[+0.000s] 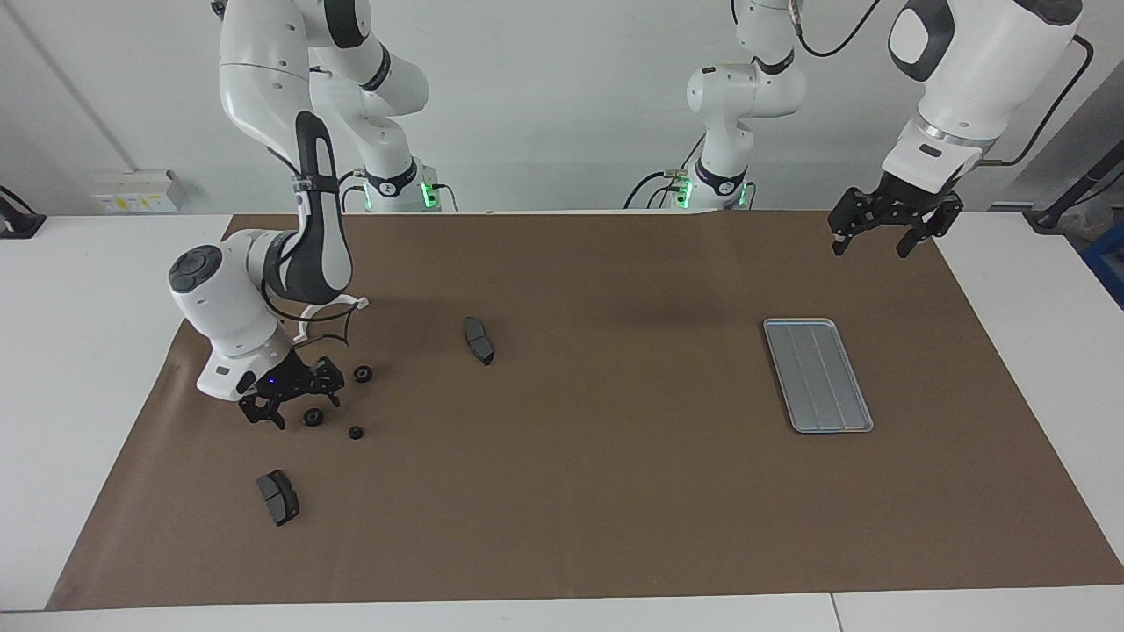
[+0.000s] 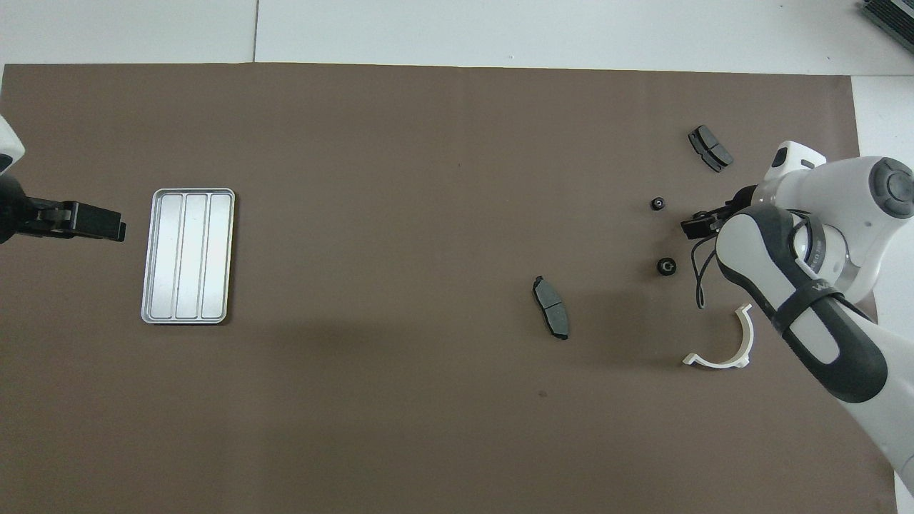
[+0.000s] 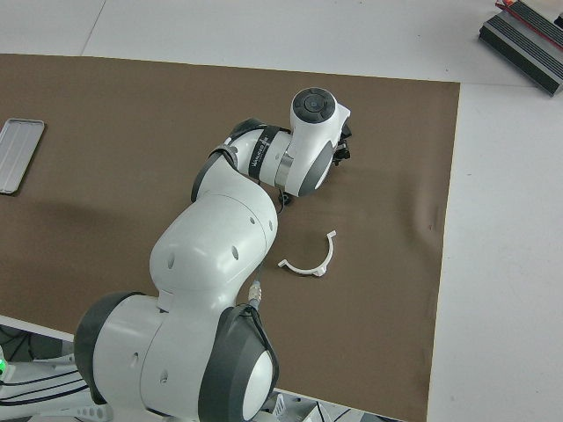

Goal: Pick bearing gear from pile to tray
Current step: 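Reach the right gripper to a small black bearing and grasp it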

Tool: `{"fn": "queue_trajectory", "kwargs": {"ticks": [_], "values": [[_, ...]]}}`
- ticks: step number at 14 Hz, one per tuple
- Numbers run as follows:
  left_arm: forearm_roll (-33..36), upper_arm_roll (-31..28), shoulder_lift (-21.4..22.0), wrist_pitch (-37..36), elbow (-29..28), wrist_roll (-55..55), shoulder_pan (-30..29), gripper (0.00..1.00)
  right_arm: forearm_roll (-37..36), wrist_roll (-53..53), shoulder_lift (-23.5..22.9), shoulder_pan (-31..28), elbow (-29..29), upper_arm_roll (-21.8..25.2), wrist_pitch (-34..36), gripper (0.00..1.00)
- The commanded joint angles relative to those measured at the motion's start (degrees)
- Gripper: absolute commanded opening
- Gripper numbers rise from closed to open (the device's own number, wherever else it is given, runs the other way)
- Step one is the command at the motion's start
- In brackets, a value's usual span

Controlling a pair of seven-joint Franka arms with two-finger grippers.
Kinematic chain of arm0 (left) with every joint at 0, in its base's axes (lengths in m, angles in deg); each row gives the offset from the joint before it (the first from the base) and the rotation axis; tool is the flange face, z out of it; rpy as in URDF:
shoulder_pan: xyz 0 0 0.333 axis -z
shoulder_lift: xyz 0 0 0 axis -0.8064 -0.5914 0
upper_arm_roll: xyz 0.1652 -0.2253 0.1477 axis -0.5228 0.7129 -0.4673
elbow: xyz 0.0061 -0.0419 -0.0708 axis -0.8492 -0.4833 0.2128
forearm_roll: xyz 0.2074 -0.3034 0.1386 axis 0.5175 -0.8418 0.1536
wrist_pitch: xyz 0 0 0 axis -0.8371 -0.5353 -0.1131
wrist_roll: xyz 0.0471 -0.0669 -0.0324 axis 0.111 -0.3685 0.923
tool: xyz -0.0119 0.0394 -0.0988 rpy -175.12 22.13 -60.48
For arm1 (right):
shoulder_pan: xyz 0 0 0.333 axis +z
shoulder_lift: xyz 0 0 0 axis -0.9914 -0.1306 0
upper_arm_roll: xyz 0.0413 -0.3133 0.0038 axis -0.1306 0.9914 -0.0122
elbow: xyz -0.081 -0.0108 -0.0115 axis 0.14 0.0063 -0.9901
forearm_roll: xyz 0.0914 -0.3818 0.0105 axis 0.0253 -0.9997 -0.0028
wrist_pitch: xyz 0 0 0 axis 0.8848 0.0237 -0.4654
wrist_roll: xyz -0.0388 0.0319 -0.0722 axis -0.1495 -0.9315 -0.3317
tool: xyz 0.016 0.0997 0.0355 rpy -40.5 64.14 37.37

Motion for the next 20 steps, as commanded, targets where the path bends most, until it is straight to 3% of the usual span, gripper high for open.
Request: {"fn": "queue_trajectory", "kwargs": {"ticks": [1, 3, 9, 10, 11, 15, 20], "values": [[0.69, -0.07, 1.20, 0.27, -1.39, -0.01, 0.04, 1.00, 1.51, 2.99, -0.65, -0.11, 1.48, -0.09, -3.70, 1.00], [0.69, -0.07, 1.20, 0.27, -1.39, -0.01, 0.04, 1.00, 1.51, 3.16, -0.74, -0.11, 1.48, -0.09, -3.70, 0.97], [0.69, -0.07, 1.20, 0.27, -1.39, -0.01, 0.04, 1.00, 1.60, 2.73, -0.83, 0.24, 1.48, -0.09, -5.01, 0.59], [0.69, -0.07, 1.20, 0.27, -1.39, -0.01, 0.04, 1.00, 1.60, 2.64, -1.00, 0.33, 1.48, -0.09, -5.28, 0.38], [0.69, -0.07, 1.20, 0.27, -1.31, -0.01, 0.04, 1.00, 1.69, 1.94, -1.00, 0.51, 1.48, 0.00, -5.28, 0.00], [0.69, -0.07, 1.20, 0.27, -1.39, -0.01, 0.04, 1.00, 1.86, -1.31, -0.57, 0.95, 0.60, -0.09, -3.89, 0.00], [0.69, -0.07, 1.20, 0.27, -1.39, -0.01, 0.04, 1.00, 0.20, -15.34, 6.28, 4.27, -2.83, 0.26, 7.71, 0.00]]}}
